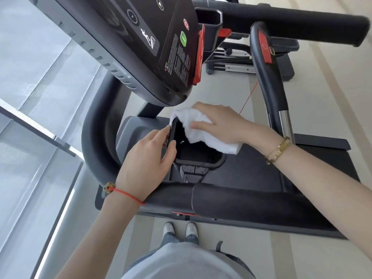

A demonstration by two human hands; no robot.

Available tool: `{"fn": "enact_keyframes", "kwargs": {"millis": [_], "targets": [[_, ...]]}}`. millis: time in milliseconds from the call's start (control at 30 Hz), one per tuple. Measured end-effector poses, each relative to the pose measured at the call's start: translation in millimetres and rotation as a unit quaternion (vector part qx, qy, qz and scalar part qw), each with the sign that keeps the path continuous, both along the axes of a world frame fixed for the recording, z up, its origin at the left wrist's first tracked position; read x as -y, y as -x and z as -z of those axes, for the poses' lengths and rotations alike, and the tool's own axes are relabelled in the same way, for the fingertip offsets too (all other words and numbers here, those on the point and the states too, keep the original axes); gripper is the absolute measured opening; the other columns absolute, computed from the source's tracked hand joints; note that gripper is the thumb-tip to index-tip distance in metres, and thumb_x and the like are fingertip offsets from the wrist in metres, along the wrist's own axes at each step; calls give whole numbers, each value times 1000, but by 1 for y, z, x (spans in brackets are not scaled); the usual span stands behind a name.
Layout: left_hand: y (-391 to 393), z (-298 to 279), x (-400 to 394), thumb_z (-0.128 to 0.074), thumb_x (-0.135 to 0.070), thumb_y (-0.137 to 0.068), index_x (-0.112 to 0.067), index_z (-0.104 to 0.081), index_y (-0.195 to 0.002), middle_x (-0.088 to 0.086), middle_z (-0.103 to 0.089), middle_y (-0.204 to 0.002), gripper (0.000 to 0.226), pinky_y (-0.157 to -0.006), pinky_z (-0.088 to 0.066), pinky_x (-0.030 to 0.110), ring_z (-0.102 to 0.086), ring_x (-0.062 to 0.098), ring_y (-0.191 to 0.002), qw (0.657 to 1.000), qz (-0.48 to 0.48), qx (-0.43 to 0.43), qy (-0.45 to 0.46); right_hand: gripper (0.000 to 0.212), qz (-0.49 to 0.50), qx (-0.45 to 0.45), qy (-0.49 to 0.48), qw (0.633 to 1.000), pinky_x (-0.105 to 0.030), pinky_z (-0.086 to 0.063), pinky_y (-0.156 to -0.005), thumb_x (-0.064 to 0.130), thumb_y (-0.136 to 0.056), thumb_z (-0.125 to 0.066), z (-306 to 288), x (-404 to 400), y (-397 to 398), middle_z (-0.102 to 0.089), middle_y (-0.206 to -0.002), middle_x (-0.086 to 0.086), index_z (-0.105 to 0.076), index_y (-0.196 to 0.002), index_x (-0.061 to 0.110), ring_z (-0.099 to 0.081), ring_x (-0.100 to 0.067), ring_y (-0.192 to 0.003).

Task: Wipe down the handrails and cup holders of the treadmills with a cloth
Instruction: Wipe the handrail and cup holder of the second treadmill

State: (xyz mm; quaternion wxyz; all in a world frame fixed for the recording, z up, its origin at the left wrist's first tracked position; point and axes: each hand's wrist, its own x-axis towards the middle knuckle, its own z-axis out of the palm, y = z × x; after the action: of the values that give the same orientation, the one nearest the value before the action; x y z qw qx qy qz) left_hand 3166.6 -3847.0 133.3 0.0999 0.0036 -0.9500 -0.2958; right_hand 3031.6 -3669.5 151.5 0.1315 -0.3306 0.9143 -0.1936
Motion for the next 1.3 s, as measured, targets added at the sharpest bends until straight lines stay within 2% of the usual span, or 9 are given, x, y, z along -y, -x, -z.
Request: {"fn": "enact_keyframes", "kwargs": {"millis": [100,167,367,600,733,900,1033,1133,1300], "targets": [[0,1,0,-52,-26,-98,-13,-54,-136,6,-65,-97,41,-74,-53,49,-63,25,-82,1000,2,-1,-7,37,-93,-64,-50,992,-34,-34,-65,51,-97,-43,-1,18,7,-60,-94,8,-48,-119,22,-53,-20,-76],[-1,1,1,-51,-28,-98,-15,-54,-137,5,-65,-99,41,-75,-53,49,-63,25,-85,1000,0,2,-10,38,-84,-96,-49,991,-35,-33,-65,53,-97,-43,3,18,5,-58,-91,8,-48,-120,23,-50,-20,-72],[-1,0,0,-50,-30,-98,-15,-52,-140,0,-64,-104,44,-80,-53,44,-63,22,-91,1000,-7,5,-15,38,44,15,14,999,-31,-28,-53,54,-95,-46,15,-25,-1,-49,-69,5,-49,-104,17,-49,-13,-64],[-1,-1,0,-49,-30,-98,-17,-52,-139,-1,-65,-106,44,-80,-54,44,-64,20,-92,1000,-5,7,-15,39,-35,-49,-38,997,-36,-33,-62,57,-95,-41,3,13,4,-49,-76,10,-51,-111,23,-51,-21,-75],[-1,1,1,-50,-31,-98,-18,-53,-139,-2,-66,-108,43,-82,-55,44,-65,19,-94,1000,-4,2,-21,33,76,-32,14,997,-32,-28,-57,49,-97,-45,10,-7,-13,-47,-76,9,-47,-101,17,-48,-21,-74],[-1,2,1,-49,-31,-98,-16,-53,-139,-1,-66,-108,44,-83,-55,44,-64,19,-94,1000,-4,3,-20,47,233,100,108,961,-23,-29,-55,44,-99,-45,25,-21,-57,-44,-109,2,-29,-133,16,-47,-10,-76],[-1,2,1,-50,-30,-97,-15,-54,-138,-1,-66,-107,43,-81,-54,44,-64,19,-94,1000,-7,3,-24,38,200,92,60,973,-25,-30,-55,42,-100,-44,12,-13,-34,-47,-88,3,-37,-121,11,-46,-8,-72],[-1,2,1,-50,-31,-97,-15,-54,-137,0,-66,-107,43,-84,-54,44,-64,19,-96,1000,-5,6,-25,35,170,120,38,977,-29,-34,-58,47,-99,-44,4,-14,-20,-51,-84,1,-42,-111,15,-50,-18,-75],[0,4,3,-51,-30,-97,-14,-55,-137,1,-68,-106,43,-86,-53,42,-64,18,-97,999,-5,3,-32,49,255,162,101,948,-26,-34,-53,46,-98,-46,17,-21,-63,-48,-85,6,-28,-127,10,-51,-8,-73]]}}
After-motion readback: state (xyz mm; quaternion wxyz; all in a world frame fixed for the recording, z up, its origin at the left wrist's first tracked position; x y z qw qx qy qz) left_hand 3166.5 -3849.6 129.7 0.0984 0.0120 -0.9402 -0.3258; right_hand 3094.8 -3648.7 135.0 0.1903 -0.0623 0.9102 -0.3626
